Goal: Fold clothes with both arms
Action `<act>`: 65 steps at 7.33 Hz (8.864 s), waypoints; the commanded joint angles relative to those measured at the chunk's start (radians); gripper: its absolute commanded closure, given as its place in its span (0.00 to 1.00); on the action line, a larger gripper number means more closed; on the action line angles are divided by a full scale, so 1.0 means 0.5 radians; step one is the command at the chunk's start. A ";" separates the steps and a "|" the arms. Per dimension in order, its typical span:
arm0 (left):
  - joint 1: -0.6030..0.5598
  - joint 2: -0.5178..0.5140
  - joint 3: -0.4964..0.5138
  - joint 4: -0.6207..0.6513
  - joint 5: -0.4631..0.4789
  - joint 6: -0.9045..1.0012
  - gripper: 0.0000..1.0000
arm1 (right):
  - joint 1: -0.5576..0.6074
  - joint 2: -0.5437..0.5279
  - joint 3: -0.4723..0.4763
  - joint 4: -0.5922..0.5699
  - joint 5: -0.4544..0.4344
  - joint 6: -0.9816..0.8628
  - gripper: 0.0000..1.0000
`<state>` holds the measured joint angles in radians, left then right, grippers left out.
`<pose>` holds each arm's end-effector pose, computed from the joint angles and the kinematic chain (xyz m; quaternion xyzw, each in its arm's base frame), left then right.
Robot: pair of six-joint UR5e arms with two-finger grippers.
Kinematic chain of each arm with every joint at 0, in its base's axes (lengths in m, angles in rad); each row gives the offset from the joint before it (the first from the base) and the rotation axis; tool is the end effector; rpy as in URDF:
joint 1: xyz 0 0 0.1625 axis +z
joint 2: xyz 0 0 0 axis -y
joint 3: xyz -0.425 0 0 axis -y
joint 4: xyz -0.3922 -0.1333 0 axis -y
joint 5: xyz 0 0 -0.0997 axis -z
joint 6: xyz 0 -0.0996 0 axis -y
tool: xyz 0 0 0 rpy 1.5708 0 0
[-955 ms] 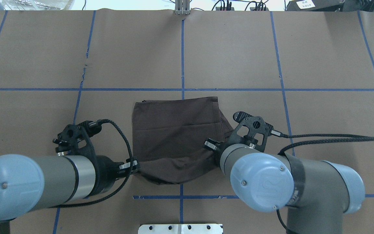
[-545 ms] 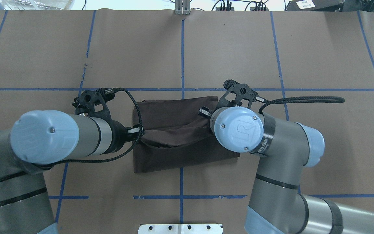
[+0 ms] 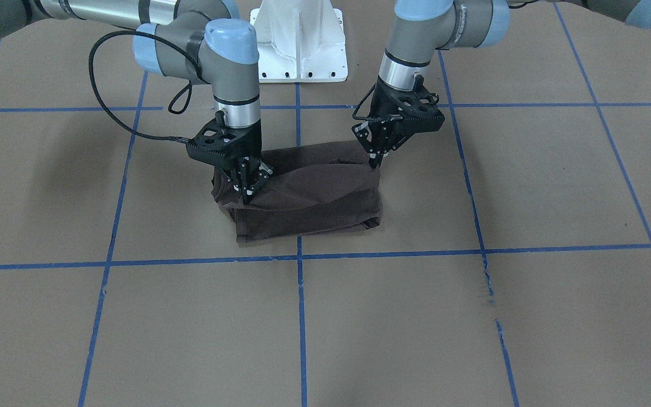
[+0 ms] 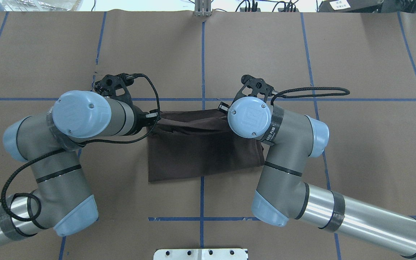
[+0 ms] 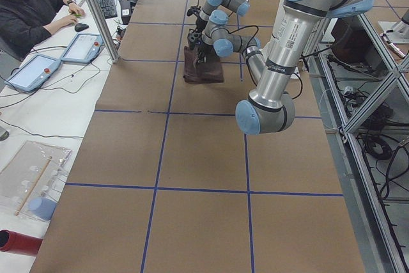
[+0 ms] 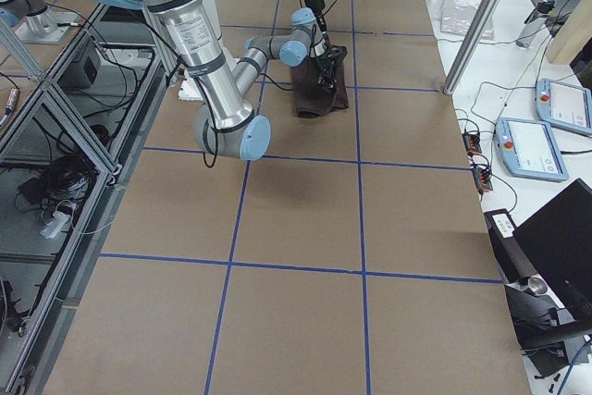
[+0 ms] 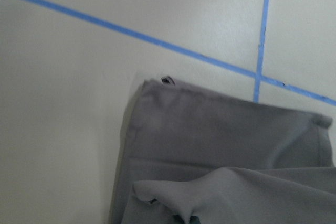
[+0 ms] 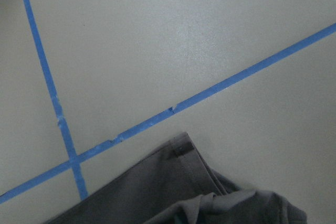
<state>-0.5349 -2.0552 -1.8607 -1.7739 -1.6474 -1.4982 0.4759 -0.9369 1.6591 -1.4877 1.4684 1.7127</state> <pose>0.4662 -0.4223 0.2372 0.1081 0.4578 -0.1846 0.8629 -0.5445 -0.4421 0.2424 0.1115 -0.3781 0.2984 0.8692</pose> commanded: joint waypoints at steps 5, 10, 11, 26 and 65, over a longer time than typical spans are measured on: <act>-0.044 -0.105 0.297 -0.149 0.000 0.094 0.73 | -0.001 0.002 -0.140 0.061 0.002 -0.126 0.01; -0.243 -0.068 0.301 -0.186 -0.249 0.665 0.00 | -0.061 0.183 -0.149 0.070 0.070 -0.467 0.00; -0.243 -0.068 0.298 -0.186 -0.249 0.665 0.00 | -0.141 0.202 -0.155 0.067 0.009 -0.553 0.00; -0.219 -0.080 0.316 -0.183 -0.252 0.637 0.00 | 0.367 0.576 -0.827 0.088 0.126 -1.118 0.00; -2.081 1.417 -0.006 0.425 -1.147 3.220 0.00 | 2.147 -1.808 0.455 -0.240 1.840 -3.530 0.00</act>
<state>-1.5768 -1.3398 -1.8656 -1.5578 -2.3286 0.1110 1.5493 -1.8414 1.8854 -1.6076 2.3876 -0.0527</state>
